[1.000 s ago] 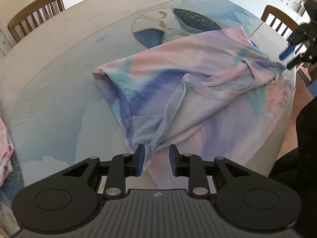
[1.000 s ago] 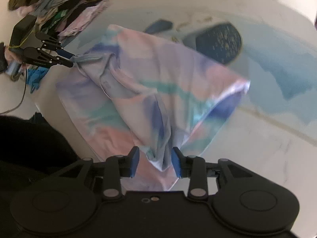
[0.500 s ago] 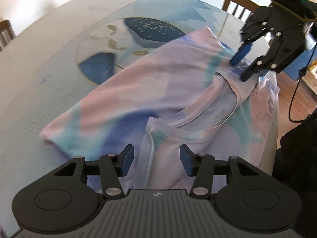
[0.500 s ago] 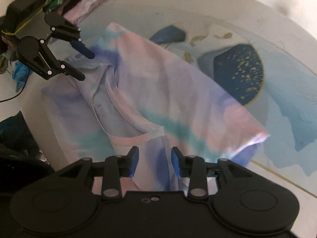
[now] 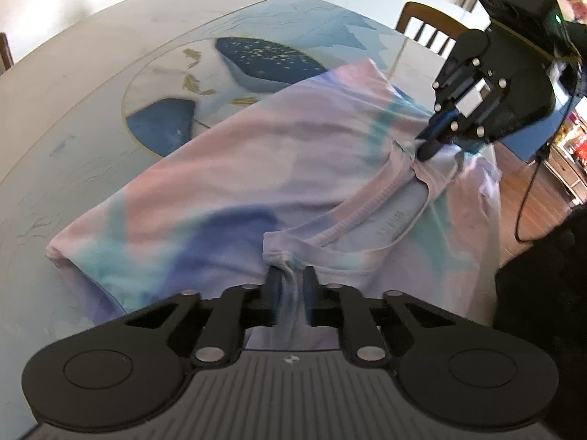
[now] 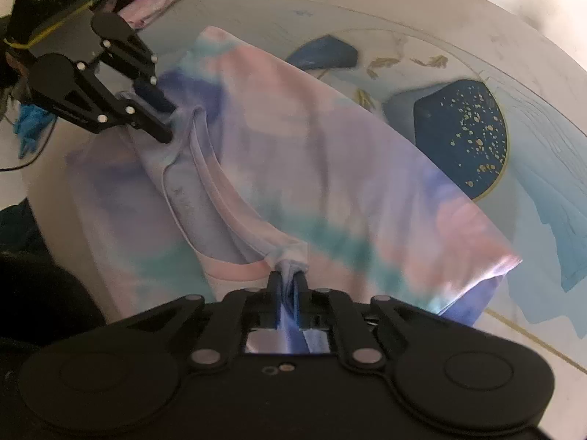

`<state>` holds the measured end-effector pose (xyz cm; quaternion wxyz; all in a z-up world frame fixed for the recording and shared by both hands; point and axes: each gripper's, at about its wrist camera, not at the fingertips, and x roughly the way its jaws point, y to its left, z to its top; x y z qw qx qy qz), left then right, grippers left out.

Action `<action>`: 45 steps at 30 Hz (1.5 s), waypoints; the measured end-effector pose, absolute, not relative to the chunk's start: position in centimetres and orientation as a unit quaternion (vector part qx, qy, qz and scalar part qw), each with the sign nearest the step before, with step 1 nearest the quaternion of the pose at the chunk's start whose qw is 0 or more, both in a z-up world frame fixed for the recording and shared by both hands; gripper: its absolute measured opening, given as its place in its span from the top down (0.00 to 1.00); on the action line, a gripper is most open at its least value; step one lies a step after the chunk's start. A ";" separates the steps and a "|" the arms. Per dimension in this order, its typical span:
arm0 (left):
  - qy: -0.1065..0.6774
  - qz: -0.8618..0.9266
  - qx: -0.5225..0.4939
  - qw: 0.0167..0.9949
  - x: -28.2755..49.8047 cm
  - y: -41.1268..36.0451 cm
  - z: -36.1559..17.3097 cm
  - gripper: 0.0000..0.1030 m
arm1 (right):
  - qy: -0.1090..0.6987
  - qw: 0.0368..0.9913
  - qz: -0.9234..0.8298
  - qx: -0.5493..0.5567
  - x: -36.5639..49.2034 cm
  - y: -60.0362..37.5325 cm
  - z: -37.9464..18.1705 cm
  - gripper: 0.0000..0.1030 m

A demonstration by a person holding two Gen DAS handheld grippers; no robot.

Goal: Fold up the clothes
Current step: 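Release the hem with both tools and press the fold flat, then pinch the folded edge with the right tool to straighten it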

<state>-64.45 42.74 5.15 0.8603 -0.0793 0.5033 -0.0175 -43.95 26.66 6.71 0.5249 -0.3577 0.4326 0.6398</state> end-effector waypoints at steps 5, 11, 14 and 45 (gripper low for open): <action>0.500 -0.040 -0.097 0.860 -67.0 42.0 6.8 0.92 | 0.433 0.501 0.672 -0.331 -44.9 24.5 9.1 0.00; 0.543 -0.068 -0.111 0.830 -69.8 39.0 6.1 0.92 | 0.445 0.460 0.679 -0.359 -48.0 22.1 7.9 0.00; 0.563 -0.061 -0.129 0.814 -70.9 38.1 5.5 0.92 | 0.453 0.448 0.675 -0.373 -49.1 21.3 6.7 0.00; 0.526 0.060 -0.130 0.838 -69.9 36.7 4.7 0.80 | 0.393 0.428 0.715 -0.390 -51.5 21.4 7.0 0.00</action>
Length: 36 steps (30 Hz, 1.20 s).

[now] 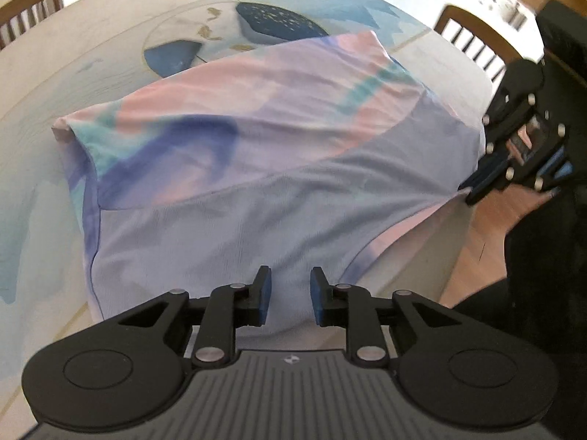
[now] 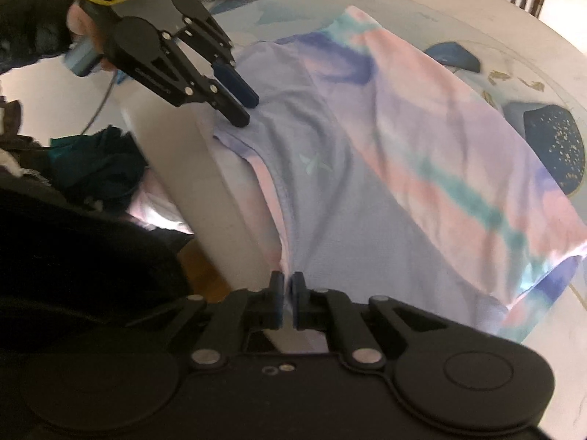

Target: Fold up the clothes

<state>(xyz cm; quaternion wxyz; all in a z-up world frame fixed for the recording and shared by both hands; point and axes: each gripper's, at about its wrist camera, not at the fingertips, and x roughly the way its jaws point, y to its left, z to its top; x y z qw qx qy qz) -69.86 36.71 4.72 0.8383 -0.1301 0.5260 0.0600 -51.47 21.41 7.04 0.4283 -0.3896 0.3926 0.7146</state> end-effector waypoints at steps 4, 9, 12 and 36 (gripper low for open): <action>0.533 0.057 -0.132 0.834 -70.0 36.3 4.7 0.80 | 0.393 0.435 0.704 -0.401 -51.3 20.9 6.7 0.00; 0.538 0.069 -0.125 0.831 -70.5 36.0 5.1 0.80 | 0.399 0.487 0.683 -0.371 -48.3 20.8 8.3 0.00; 0.510 0.139 -0.095 0.844 -70.4 36.7 5.8 0.80 | 0.402 0.526 0.658 -0.357 -46.1 21.0 8.7 0.00; 0.507 0.308 -0.191 0.782 -70.7 46.0 5.2 0.80 | 0.418 0.569 0.616 -0.349 -43.2 21.7 7.7 0.00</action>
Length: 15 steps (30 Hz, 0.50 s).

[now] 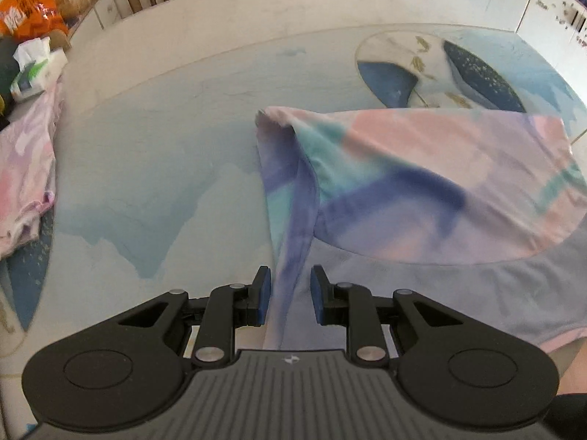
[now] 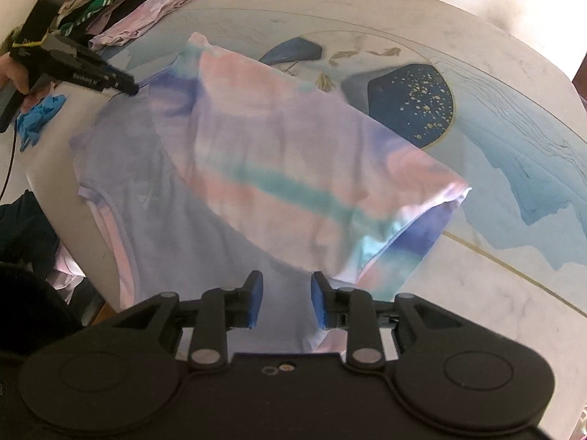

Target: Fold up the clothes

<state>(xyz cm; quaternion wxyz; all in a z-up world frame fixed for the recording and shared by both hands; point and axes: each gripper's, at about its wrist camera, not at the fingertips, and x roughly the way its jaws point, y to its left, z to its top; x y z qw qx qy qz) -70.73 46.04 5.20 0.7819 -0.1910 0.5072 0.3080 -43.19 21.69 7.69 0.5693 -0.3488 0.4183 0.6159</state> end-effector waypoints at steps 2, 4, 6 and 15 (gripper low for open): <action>0.506 0.302 -0.208 0.780 -71.2 46.1 5.2 0.80 | 0.419 0.571 0.614 -0.348 -43.1 21.9 7.6 0.00; 0.504 0.303 -0.219 0.778 -71.6 46.1 5.2 0.80 | 0.421 0.572 0.612 -0.348 -43.1 22.1 7.4 0.00; 0.502 0.303 -0.229 0.777 -71.8 46.0 5.1 0.90 | 0.423 0.574 0.608 -0.351 -43.1 22.5 7.1 0.00; 0.508 0.296 -0.232 0.774 -73.9 44.8 5.2 0.95 | 0.432 0.578 0.605 -0.337 -42.6 22.1 6.4 0.00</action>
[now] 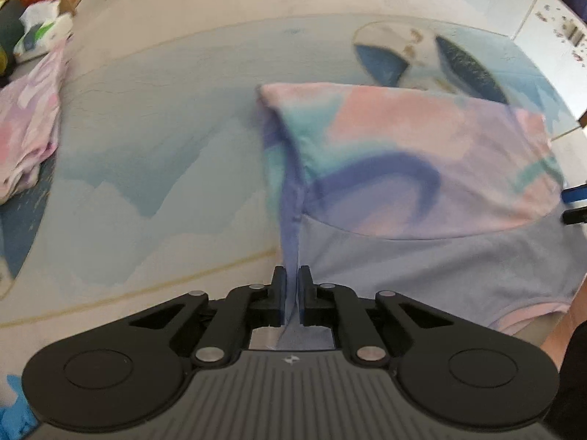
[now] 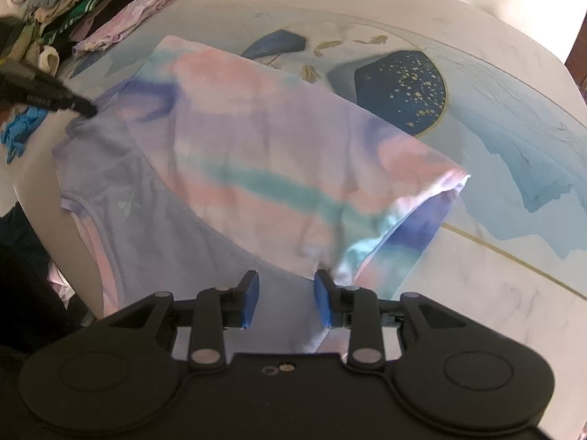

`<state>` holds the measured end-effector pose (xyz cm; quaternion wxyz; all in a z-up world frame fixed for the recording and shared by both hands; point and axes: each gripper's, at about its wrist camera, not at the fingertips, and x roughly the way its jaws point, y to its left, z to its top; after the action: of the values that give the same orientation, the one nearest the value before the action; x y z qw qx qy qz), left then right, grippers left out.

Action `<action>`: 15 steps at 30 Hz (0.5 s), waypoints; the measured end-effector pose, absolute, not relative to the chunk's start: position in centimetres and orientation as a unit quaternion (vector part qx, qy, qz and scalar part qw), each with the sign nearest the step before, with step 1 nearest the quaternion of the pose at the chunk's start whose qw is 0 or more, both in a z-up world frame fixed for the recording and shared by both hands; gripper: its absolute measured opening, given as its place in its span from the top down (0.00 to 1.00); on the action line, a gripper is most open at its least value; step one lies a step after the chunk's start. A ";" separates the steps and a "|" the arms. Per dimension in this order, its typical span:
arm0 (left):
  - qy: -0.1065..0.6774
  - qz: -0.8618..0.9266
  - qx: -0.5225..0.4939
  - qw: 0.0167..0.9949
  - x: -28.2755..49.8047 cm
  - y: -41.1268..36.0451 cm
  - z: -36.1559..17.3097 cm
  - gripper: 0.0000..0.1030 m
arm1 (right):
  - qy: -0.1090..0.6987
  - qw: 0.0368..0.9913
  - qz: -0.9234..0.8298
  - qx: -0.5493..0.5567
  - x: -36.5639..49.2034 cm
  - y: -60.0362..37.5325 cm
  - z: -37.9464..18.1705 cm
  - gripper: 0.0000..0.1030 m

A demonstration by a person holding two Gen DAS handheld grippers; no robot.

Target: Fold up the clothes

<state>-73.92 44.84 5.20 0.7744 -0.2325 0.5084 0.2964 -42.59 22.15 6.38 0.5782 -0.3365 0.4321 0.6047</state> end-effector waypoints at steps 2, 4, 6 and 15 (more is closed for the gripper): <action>0.502 0.292 -0.241 0.778 -74.1 45.1 5.2 0.95 | 0.434 0.577 0.604 -0.337 -42.5 22.3 6.4 0.00; 0.500 0.291 -0.242 0.779 -73.9 45.3 5.3 0.92 | 0.434 0.577 0.603 -0.338 -42.5 22.4 6.5 0.00; 0.506 0.292 -0.229 0.779 -73.5 45.4 5.3 0.72 | 0.431 0.580 0.602 -0.341 -42.6 22.5 6.9 0.00; 0.456 0.287 -0.218 0.814 -70.7 47.6 7.0 0.61 | 0.422 0.545 0.625 -0.367 -44.5 22.2 7.6 0.00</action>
<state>-70.69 47.57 6.97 0.8136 -0.2183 0.4559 0.2874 -44.46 22.18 7.61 0.5447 -0.3668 0.4217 0.6252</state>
